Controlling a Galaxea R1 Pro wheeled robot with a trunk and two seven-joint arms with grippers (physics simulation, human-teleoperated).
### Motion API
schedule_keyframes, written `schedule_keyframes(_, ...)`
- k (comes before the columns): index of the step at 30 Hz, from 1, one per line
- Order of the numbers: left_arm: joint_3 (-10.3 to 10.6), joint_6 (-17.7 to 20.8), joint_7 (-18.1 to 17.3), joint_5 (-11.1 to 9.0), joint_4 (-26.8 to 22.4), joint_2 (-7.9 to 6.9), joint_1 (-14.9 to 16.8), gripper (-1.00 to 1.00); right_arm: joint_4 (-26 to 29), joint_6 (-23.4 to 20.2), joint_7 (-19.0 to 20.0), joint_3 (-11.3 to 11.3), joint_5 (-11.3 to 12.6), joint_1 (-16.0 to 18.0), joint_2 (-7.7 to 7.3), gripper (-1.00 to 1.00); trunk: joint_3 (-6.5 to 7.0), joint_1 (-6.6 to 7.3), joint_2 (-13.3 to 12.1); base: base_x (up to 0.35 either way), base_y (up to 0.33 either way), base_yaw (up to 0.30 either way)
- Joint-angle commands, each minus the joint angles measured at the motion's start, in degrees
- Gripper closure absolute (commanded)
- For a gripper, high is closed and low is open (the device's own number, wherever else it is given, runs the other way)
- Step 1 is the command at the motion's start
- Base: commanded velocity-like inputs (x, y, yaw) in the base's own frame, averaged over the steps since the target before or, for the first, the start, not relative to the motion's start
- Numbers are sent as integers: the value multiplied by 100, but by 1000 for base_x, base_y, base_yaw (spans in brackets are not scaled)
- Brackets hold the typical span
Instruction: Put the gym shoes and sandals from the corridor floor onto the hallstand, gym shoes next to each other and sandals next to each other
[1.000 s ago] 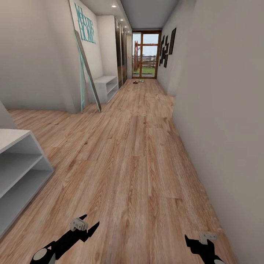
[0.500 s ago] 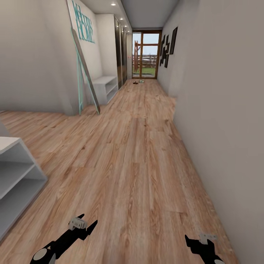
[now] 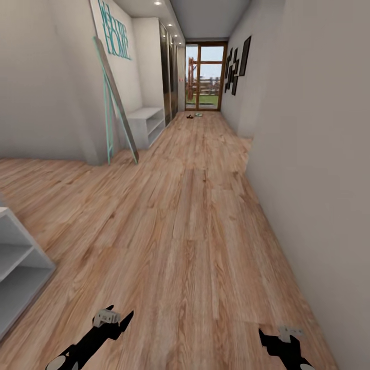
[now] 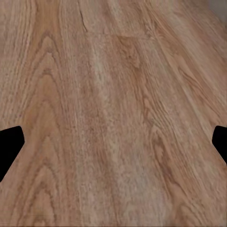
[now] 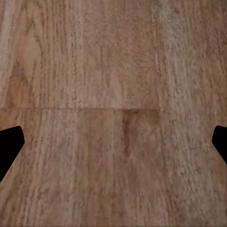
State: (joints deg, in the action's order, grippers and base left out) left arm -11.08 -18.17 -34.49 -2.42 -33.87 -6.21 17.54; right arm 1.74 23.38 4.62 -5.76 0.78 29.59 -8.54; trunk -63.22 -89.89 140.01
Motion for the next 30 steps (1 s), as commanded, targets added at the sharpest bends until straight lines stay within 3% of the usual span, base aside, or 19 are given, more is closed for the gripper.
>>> schedule_keyframes(1, -17, -58, 12, -50, 65, 8, 4, -100, -8, 22, 48, -47, 8, 3, -3, -100, -5, -2, 2, 338, 0, 0)
schedule_keyframes(6, -17, -475, 304, -152, 351, 38, 4, -100, -18, 155, 48, -44, 0, -9, 0, -100, -5, -2, 2, 338, 0, 0)
schedule_keyframes(9, -17, -922, 691, -294, 708, 47, 4, -100, -19, 592, 57, -41, -9, -142, 4, -100, -5, -2, 2, 338, 0, 0)
schedule_keyframes(16, -17, -1284, 1162, -444, 1322, 45, 0, -100, -16, 1066, 67, -40, -16, -289, 68, -100, -5, -2, 2, 338, 0, 0)
schedule_keyframes(21, -17, -1472, 1235, -463, 1593, 24, -31, -100, -12, 1123, 63, -40, -16, -307, 103, -100, -5, -2, 2, 338, 0, 0)
schedule_keyframes(24, -23, -1762, 1262, -476, 1652, 12, -137, -100, -9, 1136, 59, -40, -11, -311, 117, -100, -5, -2, 2, 338, 0, 0)
schedule_keyframes(30, -22, -1958, 1291, -488, 1663, 28, -253, -100, -7, 1142, 67, -40, -7, -313, 123, -100, -5, -2, 2, 338, 0, 0)
